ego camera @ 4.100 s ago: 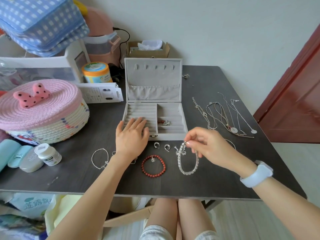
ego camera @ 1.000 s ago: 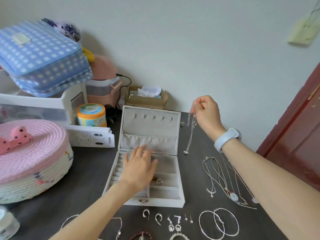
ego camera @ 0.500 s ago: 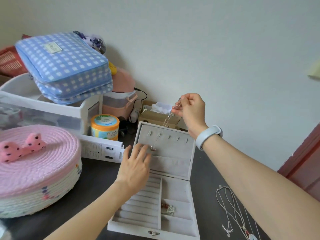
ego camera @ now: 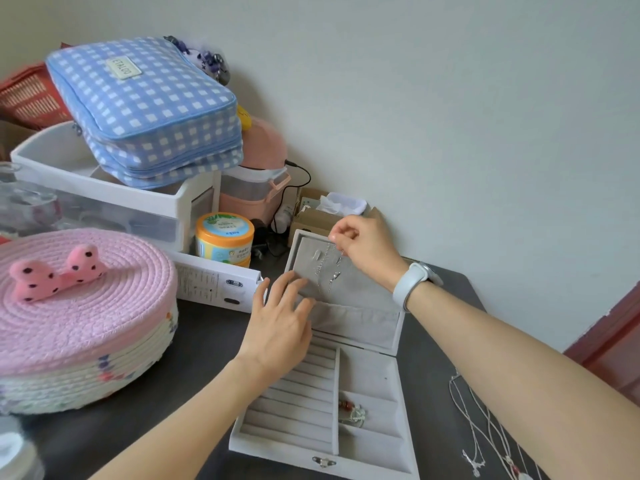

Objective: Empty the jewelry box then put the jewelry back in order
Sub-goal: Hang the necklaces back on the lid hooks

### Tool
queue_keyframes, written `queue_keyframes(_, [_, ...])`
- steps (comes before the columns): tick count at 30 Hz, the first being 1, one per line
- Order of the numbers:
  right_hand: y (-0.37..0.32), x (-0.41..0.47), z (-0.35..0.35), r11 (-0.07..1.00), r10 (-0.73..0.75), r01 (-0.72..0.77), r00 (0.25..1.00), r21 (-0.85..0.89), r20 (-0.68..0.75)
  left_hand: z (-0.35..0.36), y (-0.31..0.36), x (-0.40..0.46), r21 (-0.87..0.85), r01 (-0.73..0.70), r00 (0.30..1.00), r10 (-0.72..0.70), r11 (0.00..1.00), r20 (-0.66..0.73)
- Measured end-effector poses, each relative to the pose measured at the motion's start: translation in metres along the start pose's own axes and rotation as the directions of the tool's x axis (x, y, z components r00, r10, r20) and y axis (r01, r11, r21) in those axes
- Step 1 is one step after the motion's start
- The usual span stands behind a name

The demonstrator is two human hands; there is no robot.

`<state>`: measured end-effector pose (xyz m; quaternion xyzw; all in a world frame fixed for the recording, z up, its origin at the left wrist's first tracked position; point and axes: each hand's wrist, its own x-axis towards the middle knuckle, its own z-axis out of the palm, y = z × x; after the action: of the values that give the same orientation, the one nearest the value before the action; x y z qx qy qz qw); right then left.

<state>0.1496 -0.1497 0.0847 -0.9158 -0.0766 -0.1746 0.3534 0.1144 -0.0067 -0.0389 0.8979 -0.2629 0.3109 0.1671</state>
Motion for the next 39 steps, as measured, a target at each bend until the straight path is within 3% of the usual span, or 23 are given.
queue_keyframes(3, [0.005,0.0,0.003,0.999,0.036,-0.033,0.993,-0.03,0.11,-0.003,-0.003,0.007,-0.128,0.04,0.996,-0.049,0.991,-0.071])
queue_keyframes(7, [0.01,0.002,0.001,0.998,0.063,-0.057,0.977,-0.036,0.202,-0.012,-0.005,0.025,-0.326,0.21,0.953,-0.267,0.922,-0.141])
queue_keyframes(13, [0.004,0.004,0.003,0.992,-0.053,0.072,0.982,-0.1,0.179,-0.015,-0.013,0.05,-0.585,0.405,0.887,-0.457,0.703,0.065])
queue_keyframes(19, [-0.002,0.003,0.015,0.958,-0.183,0.203,0.977,-0.201,0.114,-0.007,-0.015,0.057,-0.605,0.433,0.879,-0.462,0.668,0.12])
queue_keyframes(25, [0.002,-0.001,0.021,0.861,-0.325,0.302,0.946,-0.41,0.013,-0.004,-0.007,0.065,-0.64,0.479,0.82,-0.566,0.601,0.082])
queue_keyframes(33, [0.014,-0.003,0.025,0.773,-0.4,0.248,0.905,-0.584,-0.145,0.0,-0.01,0.069,-0.618,0.523,0.796,-0.596,0.587,0.108])
queue_keyframes(39, [0.028,-0.016,0.034,0.666,-0.445,0.218,0.884,-0.713,-0.146,-0.002,-0.008,0.068,-0.615,0.533,0.791,-0.6,0.581,0.119])
